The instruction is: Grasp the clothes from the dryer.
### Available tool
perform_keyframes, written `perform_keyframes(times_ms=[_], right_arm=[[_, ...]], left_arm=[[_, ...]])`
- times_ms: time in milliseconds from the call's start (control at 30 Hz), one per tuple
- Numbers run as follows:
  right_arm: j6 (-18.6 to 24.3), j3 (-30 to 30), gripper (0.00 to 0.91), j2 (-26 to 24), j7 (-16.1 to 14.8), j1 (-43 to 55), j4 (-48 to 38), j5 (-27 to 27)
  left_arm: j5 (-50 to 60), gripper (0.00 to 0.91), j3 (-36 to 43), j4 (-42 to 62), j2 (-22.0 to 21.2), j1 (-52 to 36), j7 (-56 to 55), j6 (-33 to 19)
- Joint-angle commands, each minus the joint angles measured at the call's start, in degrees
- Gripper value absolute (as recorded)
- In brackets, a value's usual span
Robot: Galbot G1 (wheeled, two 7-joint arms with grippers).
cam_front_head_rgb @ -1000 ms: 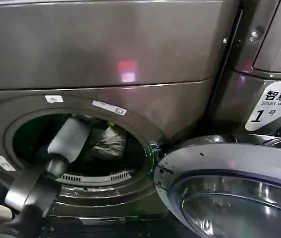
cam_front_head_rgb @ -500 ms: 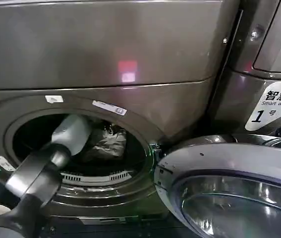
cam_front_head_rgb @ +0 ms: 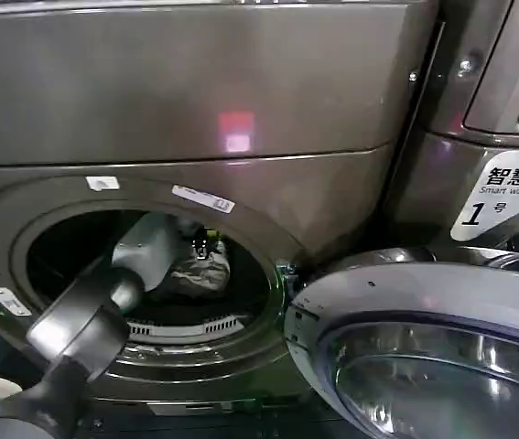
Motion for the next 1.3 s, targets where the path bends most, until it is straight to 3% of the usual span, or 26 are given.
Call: perform_keyframes(times_ms=[33, 200, 367, 600, 867, 1100, 1300], right_arm=[[0.07, -0.25, 0.907, 0.37, -0.05, 0.2, 0.17, -0.09], [0.09, -0.42, 0.907, 0.78, -0.05, 0.38, 0.28, -0.17], [0.2, -0.37, 0.907, 1.08, -0.1, 0.34, 0.3, -0.23], [0.22, -1.28, 0.907, 1.47, -0.03, 0.79, 0.84, -0.37], [0.39, -1.88, 0.907, 1.11, 0.01, 0.95, 1.02, -1.0], [0.63, -1.54, 0.907, 1.08, 0.01, 0.76, 0.75, -0.98], [0.66, -1.77, 0.907, 1.26, 0.05, 1.0, 1.05, -0.99]], left_arm=[[-1.29, 0.0, 0.19, -0.21, 0.13, -0.36, 0.32, -0.08], [-4.06, 0.0, -0.2, -2.09, 0.68, -1.48, 2.02, 0.14], [-11.95, 0.0, -5.69, -5.64, 1.52, -1.55, 1.23, 2.23], [-27.18, 0.0, -12.99, -15.15, 4.65, 5.0, -4.73, 5.39], [-47.0, 0.0, -19.5, -29.97, 6.12, 15.05, -20.29, 3.35], [-50.64, 0.0, -30.81, -40.7, 3.98, 24.63, -34.12, 0.84], [-52.69, 0.0, -36.48, -51.12, 3.77, 32.8, -41.31, -4.89]])
